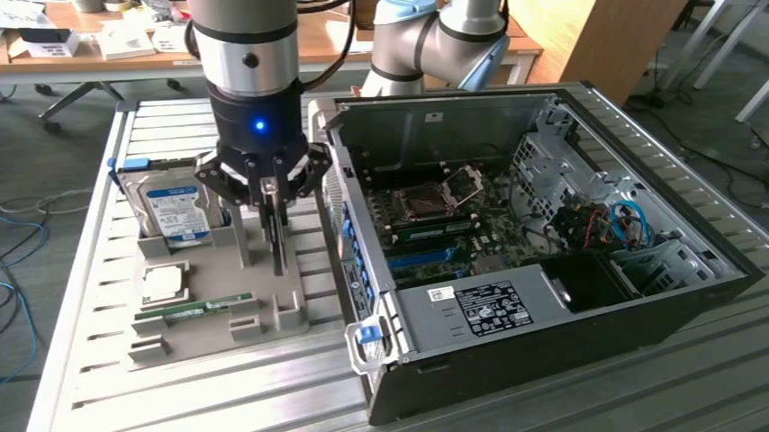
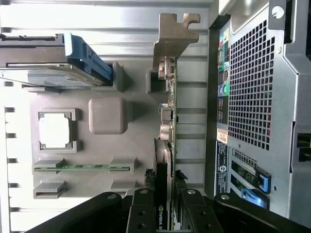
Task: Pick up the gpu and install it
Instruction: 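Pick up the gpu and move the gpu toward the slot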
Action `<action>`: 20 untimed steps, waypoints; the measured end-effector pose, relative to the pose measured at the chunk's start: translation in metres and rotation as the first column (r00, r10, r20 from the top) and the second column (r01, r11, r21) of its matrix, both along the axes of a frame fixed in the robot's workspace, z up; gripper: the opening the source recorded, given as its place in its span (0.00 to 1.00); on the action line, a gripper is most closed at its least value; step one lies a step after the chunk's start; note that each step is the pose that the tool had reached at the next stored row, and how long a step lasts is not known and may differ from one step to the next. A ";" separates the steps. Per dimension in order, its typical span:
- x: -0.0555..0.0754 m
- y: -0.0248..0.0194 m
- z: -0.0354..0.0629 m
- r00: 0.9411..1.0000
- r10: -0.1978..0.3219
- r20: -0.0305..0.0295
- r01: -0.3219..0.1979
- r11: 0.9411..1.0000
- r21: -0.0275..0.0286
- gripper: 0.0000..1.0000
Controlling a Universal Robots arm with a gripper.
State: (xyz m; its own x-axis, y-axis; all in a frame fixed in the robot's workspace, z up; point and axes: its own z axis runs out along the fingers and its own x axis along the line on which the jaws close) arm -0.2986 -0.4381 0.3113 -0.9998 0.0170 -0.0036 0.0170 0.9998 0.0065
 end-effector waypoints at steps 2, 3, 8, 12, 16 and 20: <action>0.000 0.0000 0.0024 1.000 0.000 0.000 0.000 1.000 0.000 0.26; 0.000 0.0000 0.0032 1.000 0.000 0.000 0.000 1.000 0.000 0.26; 0.000 0.0000 0.0066 1.000 0.000 0.000 0.000 1.000 0.000 0.26; 0.000 0.0000 0.0081 1.000 0.000 0.000 0.000 1.000 0.000 0.26; 0.000 0.0000 0.0086 1.000 0.000 0.000 0.000 1.000 0.000 0.26; 0.000 0.0000 0.0105 1.000 0.000 0.000 0.000 1.000 0.000 0.26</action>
